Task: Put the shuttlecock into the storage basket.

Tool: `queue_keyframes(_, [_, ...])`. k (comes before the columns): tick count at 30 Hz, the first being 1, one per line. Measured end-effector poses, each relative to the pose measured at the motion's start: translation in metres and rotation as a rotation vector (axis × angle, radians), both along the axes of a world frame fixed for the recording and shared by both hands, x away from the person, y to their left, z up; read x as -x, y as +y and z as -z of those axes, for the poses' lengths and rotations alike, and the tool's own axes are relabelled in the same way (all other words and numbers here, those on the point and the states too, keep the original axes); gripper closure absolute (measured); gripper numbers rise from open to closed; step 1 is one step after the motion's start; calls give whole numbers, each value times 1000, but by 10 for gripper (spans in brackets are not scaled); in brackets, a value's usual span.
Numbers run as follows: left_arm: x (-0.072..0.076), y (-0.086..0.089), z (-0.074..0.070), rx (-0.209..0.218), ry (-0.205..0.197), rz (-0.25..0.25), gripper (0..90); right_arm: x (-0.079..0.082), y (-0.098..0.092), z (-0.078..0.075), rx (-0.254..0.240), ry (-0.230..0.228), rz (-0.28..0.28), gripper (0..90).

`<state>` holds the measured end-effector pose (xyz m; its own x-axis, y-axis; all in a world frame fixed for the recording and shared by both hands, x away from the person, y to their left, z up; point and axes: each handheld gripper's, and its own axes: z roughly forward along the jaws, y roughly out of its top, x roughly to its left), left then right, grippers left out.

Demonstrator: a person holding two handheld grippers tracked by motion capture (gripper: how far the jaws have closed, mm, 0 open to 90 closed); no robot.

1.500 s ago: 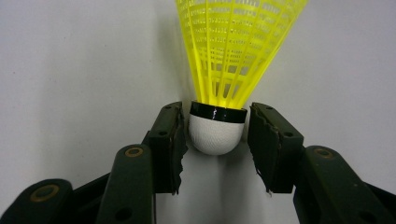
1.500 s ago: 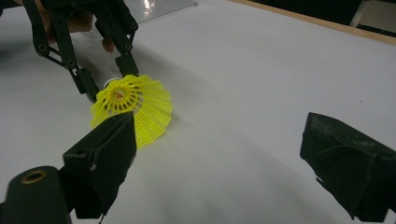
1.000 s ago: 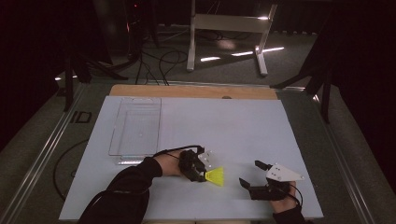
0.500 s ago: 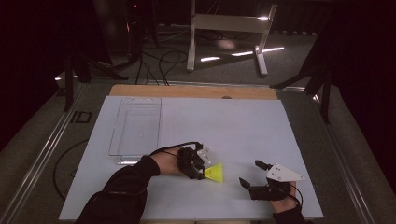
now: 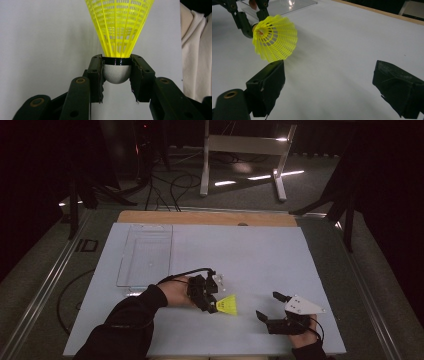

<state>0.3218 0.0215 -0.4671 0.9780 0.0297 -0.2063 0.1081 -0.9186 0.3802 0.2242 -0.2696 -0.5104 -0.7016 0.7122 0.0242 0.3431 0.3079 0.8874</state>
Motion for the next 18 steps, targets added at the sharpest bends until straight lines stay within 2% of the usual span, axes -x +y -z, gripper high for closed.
queue_keyframes(3, [1, 1, -5, 3, -2, -2, 657, 0, 0, 0, 0, 2, 1, 109])
queue_keyframes(4, [1, 2, -8, 2, -17, -3, 657, 0, 0, 0, -1, 2, 1, 109])
queue_keyframes(5, [1, 2, -9, 1, -8, -5, 657, 0, 0, 0, 0, -2, 0, 109])
queue_keyframes(9, [2, 6, -16, 10, -24, -16, 656, 0, 0, 0, 0, -6, 0, 109])
queue_keyframes(11, [1, 8, -19, 12, -18, -22, 656, 0, 0, 0, 0, -3, 2, 109])
queue_keyframes(12, [1, 10, -21, 8, -31, -26, 656, 0, 0, 0, 1, -4, 2, 109])
queue_keyframes(15, [0, 14, -25, 5, -29, -44, 656, 0, 1, 1, 0, -3, 3, 109])
queue_keyframes(18, [-4, 18, -29, 11, -19, -82, 657, 0, 1, 1, 1, 0, 2, 109])
